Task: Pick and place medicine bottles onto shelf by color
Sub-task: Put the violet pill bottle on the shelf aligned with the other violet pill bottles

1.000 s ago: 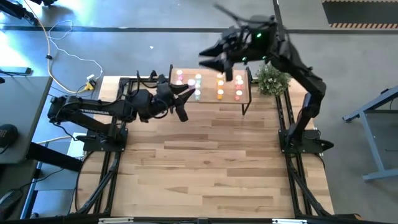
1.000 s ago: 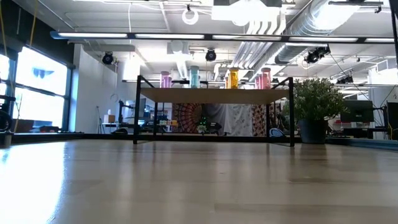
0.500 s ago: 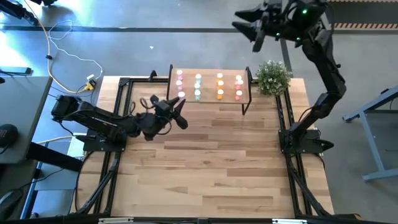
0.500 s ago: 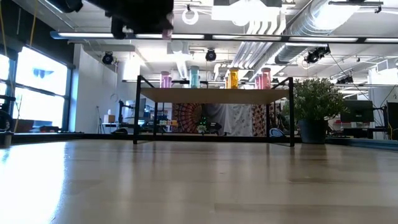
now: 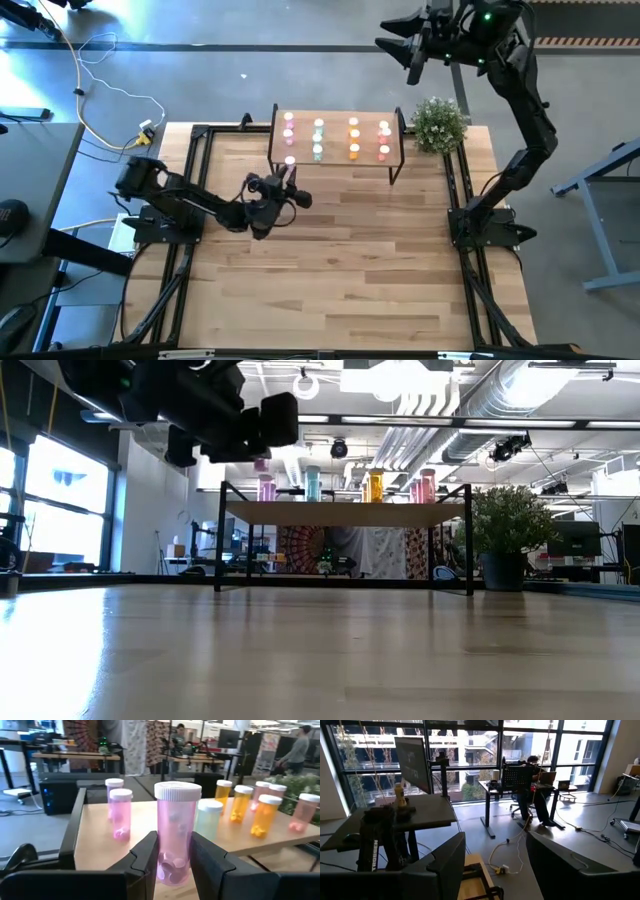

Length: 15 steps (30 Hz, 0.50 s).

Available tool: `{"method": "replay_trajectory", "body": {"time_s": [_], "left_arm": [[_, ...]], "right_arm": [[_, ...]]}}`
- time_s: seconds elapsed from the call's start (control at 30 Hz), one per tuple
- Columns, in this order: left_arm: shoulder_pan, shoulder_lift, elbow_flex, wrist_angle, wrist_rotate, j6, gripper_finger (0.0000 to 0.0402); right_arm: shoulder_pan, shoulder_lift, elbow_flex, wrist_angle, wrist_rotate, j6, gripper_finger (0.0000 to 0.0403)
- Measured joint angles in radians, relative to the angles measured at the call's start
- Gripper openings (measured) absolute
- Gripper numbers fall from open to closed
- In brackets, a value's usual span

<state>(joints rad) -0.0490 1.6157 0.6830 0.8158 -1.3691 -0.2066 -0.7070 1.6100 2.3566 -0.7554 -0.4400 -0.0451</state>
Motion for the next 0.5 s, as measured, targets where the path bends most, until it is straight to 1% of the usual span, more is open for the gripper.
{"method": "replay_trajectory", "body": {"time_s": [0.23, 0.5], "left_arm": [[0.024, 0.041, 0.001, 0.006, -0.054, -0.049, 0.0088], [0.092, 0.076, 0.003, 0.004, -0.048, -0.063, 0.0088]], "right_arm": [[0.0, 0.0, 0.0, -0.039, 0.0, -0.027, 0.0201], [0.0, 0.0, 0.0, -0.06, 0.0, -0.027, 0.0201]]}}
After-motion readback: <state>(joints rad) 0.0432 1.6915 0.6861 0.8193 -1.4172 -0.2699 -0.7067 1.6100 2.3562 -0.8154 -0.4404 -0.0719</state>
